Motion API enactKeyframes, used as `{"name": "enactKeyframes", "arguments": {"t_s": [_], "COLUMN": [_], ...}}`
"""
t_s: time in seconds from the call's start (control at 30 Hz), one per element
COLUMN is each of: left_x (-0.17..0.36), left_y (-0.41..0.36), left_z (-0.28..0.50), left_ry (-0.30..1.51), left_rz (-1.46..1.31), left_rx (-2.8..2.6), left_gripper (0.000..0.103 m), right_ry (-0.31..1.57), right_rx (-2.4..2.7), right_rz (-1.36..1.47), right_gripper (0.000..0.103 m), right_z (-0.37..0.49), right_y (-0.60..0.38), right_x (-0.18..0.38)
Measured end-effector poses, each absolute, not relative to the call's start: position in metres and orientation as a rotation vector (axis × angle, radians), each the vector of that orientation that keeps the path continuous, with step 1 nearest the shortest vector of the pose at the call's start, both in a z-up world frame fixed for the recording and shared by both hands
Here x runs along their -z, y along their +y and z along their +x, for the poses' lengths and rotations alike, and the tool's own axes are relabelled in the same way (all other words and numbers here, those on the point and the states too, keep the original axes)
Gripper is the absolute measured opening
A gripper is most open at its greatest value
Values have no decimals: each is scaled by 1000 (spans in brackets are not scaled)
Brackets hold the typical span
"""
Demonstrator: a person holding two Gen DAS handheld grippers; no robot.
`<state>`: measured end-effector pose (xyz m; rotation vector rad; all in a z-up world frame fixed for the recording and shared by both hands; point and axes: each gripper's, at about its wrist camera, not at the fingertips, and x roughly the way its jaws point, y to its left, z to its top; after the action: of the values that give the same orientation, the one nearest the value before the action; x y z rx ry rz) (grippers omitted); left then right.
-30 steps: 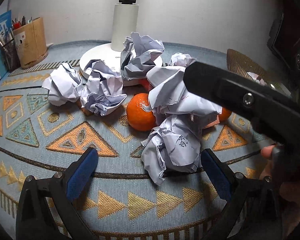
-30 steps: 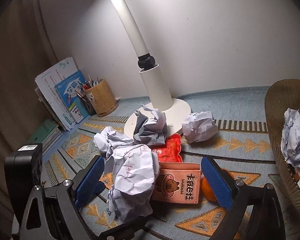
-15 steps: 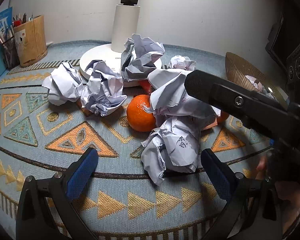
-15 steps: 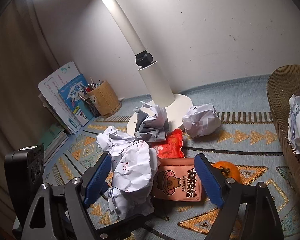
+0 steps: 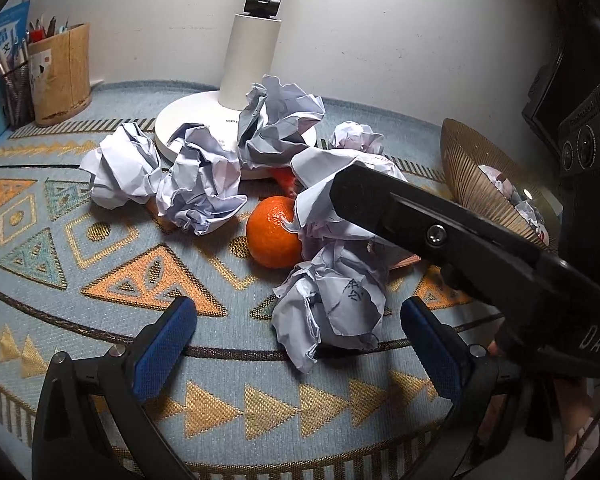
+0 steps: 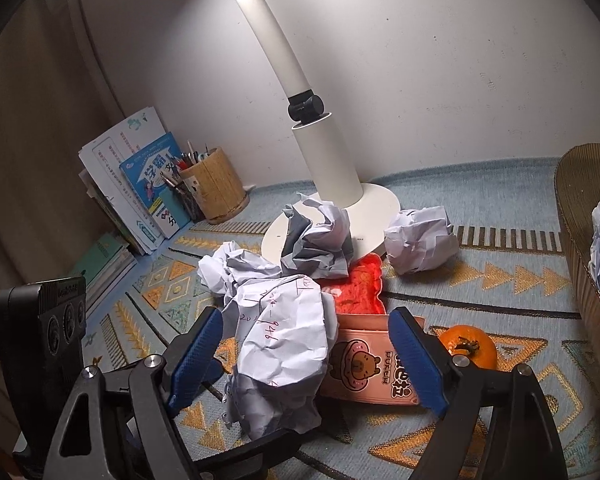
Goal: Organize objects
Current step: 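Return both tools to the pile and lower them toward paper balls, then grasp a paper ball with the right tool while the left grasps another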
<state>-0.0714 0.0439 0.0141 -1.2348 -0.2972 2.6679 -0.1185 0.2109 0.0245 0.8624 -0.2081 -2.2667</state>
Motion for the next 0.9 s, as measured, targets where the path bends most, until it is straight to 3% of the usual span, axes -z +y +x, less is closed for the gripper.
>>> {"name": "enactKeyframes", "arguments": {"t_s": [0.4, 0.57, 0.67, 0.9], "left_x": [-21, -20, -19, -16], "left_y": [67, 69, 68, 71], "left_z": [-67, -68, -68, -72], "left_ry": [-148, -149, -160, -141], "left_rz": [-1199, -1210, -1211, -1239], "left_rx": [-2685, -2679, -2671, -2641], "left_gripper": [96, 91, 78, 78], "right_ry": [-185, -194, -192, -169], "right_rx": [2242, 2238, 2237, 2228], "right_rz": [864, 872, 872, 869], "right_gripper": [73, 73, 73, 73], "right_z": [-117, -118, -117, -116], "right_y": [205, 206, 206, 203], "right_x": [-24, -23, -23, -23]}}
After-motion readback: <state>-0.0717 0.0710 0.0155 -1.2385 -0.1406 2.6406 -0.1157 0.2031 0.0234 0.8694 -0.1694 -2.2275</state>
